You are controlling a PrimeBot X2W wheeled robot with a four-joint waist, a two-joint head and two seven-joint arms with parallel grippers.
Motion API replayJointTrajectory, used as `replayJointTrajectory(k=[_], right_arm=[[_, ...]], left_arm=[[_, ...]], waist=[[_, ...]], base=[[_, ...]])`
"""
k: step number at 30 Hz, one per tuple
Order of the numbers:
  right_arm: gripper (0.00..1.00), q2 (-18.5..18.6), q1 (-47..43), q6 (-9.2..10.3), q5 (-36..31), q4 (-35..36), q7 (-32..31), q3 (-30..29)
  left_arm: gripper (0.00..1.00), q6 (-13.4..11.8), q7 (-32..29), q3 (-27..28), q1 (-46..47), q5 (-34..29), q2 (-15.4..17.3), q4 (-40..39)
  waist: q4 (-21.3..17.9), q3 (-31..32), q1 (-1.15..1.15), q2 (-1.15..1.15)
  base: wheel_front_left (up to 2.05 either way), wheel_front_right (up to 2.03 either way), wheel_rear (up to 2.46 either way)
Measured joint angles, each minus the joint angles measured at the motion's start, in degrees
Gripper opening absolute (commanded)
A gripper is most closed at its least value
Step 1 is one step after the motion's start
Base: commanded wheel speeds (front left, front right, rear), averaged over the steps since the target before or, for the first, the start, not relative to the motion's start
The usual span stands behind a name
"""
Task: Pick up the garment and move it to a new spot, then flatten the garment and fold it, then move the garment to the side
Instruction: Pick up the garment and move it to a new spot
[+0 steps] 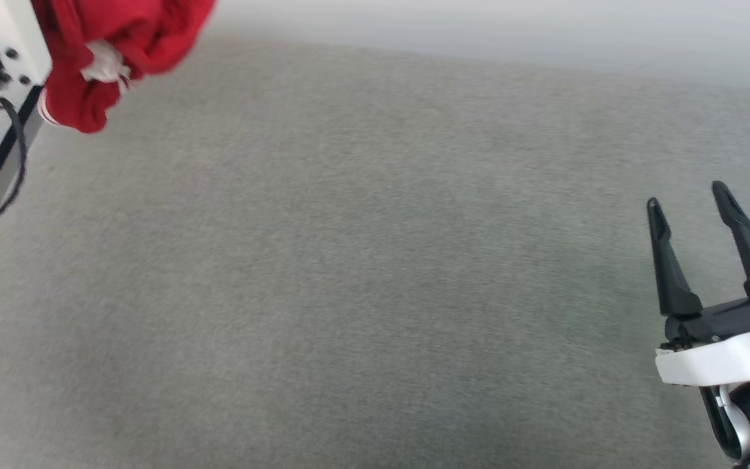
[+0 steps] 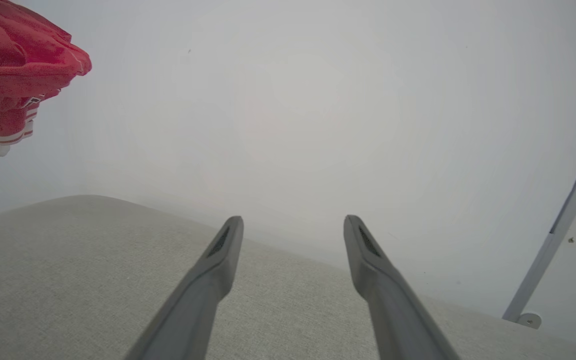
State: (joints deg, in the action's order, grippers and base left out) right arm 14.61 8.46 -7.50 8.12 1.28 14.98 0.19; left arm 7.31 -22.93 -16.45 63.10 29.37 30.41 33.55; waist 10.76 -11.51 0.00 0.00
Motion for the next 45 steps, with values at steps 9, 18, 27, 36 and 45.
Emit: replayJointTrajectory(k=[9,18,27,36,45], right_arm=[[1.00,-2.2,-1.6,0.00,-0.4,-0.5,0.0,-3.8],[1.00,-4.7,-2.0,0.00,-0.6,-1.7,0.0,-6.5],[1.00,-6.9,-1.5,0.00,-0.5,-3.4,0.0,-5.5],[1.00,-8.4,0.4,0.00,-0.5,-4.5,0.0,-3.0],[1.00,-8.5,1.0,0.00,-0.1,-5.3,0.0,-2.1]], left_arm=[[0.00,-5.5,-14.6,-1.6,-10.6,3.1,0.9,-26.0],[0.00,-9.4,-25.1,-7.7,-17.6,3.5,-0.9,-42.0],[0.00,-9.6,-28.6,-16.3,-25.0,3.4,-4.3,-41.7],[0.00,-7.5,-26.4,-21.7,-30.3,3.0,-6.4,-27.1],[0.95,-4.4,-21.5,-24.2,-30.0,2.8,-10.0,-15.2]], waist=[[-7.3,1.4,0.00,0.00],[-15.7,1.3,0.00,0.00],[-22.2,-0.2,0.00,0.00],[-26.6,-2.0,0.00,0.00],[-26.7,-1.7,0.00,0.00]], base=[[0.00,0.00,0.00],[0.00,0.00,0.00],[0.00,0.00,0.00],[0.00,0.00,0.00],[0.00,0.00,0.00]])
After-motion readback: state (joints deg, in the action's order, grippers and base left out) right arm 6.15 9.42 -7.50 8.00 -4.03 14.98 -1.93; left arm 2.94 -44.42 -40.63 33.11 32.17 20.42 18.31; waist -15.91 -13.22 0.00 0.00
